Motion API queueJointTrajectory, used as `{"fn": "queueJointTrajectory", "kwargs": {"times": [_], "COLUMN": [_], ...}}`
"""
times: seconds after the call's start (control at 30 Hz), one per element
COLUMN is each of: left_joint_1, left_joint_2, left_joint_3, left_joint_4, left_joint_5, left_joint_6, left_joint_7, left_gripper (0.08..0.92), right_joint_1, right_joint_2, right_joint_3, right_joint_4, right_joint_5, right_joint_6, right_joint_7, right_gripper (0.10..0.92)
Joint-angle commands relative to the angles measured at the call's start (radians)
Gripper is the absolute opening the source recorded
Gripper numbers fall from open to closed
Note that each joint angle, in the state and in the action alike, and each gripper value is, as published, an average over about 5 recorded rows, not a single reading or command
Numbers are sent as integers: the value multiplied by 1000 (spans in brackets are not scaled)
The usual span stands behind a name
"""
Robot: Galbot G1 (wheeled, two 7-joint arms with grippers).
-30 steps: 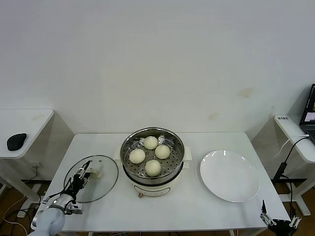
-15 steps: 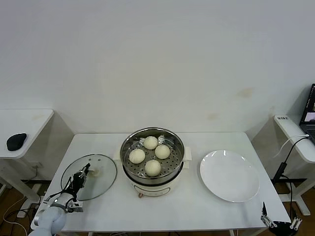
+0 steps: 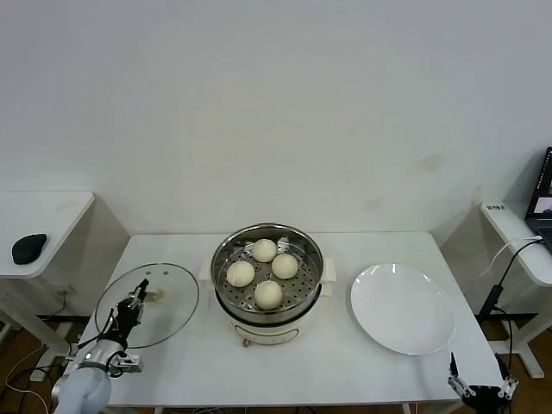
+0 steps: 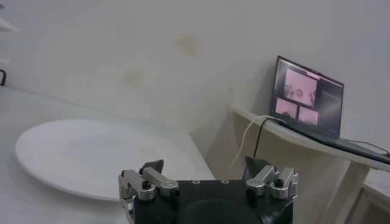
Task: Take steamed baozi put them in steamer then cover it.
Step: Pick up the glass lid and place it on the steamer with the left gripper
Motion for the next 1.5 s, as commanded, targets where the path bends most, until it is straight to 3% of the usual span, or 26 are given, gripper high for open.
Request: {"fn": "queueJointTrajectory", "kwargs": {"times": [0.03,0.33,0.5,0.63,0.77,0.93,1.17,1.37,1.5], "left_joint_1": [245,372,371,304,180,-12,-212,-281,-320], "left_joint_2": [7,31,99,147,191,226,126,21,-30], "left_joint_3": [-133,-218,-130,33,213,391,555,647,695], "left_joint_4": [-418,-718,-825,-841,-782,-727,-668,-612,-566], "left_joint_5": [-93,-173,-287,-364,-380,-357,-165,86,174], "left_joint_6": [178,362,470,560,627,727,769,769,769], "left_joint_7": [71,236,268,211,122,135,265,456,529], "left_gripper": [131,131,131,131,131,131,131,131,131], "right_joint_1": [-18,-17,-3,11,20,29,44,45,43], "right_joint_2": [-9,-46,-51,-43,-38,-28,-29,-23,-15], "right_joint_3": [-45,-110,-149,-174,-200,-230,-249,-261,-260], "right_joint_4": [36,31,19,14,17,20,1,-5,-7], "right_joint_5": [-50,-55,-72,-95,-118,-166,-196,-209,-221], "right_joint_6": [-9,-19,-33,-49,-65,-81,-86,-89,-88], "right_joint_7": [3,5,12,21,34,62,83,88,88], "right_gripper": [823,823,823,823,823,823,823,823,823]}}
